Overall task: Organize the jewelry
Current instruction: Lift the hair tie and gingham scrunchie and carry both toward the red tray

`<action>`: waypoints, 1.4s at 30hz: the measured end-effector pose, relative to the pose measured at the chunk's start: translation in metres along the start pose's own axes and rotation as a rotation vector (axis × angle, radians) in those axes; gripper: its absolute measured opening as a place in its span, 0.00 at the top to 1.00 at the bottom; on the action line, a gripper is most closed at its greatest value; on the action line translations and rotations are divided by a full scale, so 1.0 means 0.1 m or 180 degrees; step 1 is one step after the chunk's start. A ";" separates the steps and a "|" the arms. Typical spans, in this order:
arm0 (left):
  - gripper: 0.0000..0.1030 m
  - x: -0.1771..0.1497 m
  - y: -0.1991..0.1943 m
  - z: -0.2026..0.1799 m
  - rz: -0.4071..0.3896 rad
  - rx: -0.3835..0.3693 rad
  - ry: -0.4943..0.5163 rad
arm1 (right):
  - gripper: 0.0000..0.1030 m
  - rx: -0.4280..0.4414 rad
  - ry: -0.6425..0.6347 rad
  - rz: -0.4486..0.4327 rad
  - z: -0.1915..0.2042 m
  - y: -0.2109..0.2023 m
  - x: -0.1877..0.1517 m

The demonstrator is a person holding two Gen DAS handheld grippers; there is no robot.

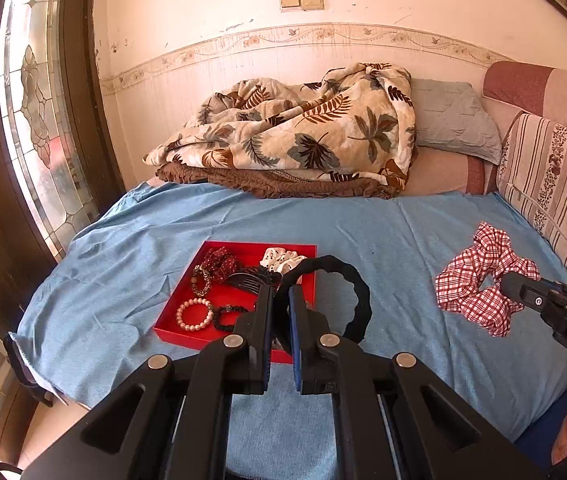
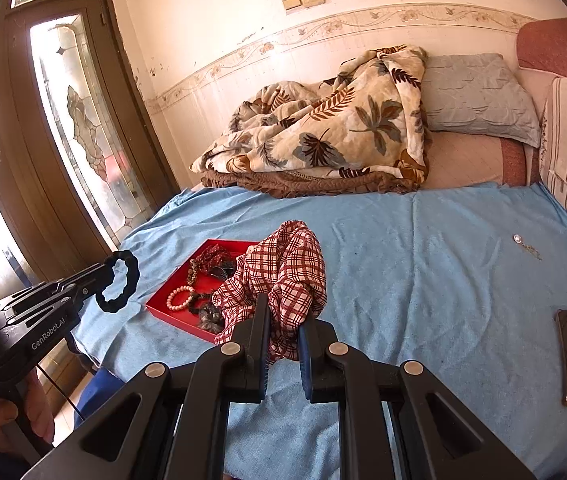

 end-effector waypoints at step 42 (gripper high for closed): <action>0.92 0.75 0.98 1.04 0.0053 0.0091 -0.0800 | 0.86 -0.0209 0.0140 0.0155 -0.31 0.47 0.19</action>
Point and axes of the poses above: each gripper's, at about its wrist camera, not at the fingertips, and y roughly the way its jaws point, z to its left, x to its top, the point moved 7 cm from there along y, roughly the way its jaws point, and after that the axes turned 15 degrees about -y, right-handed, at the moved point
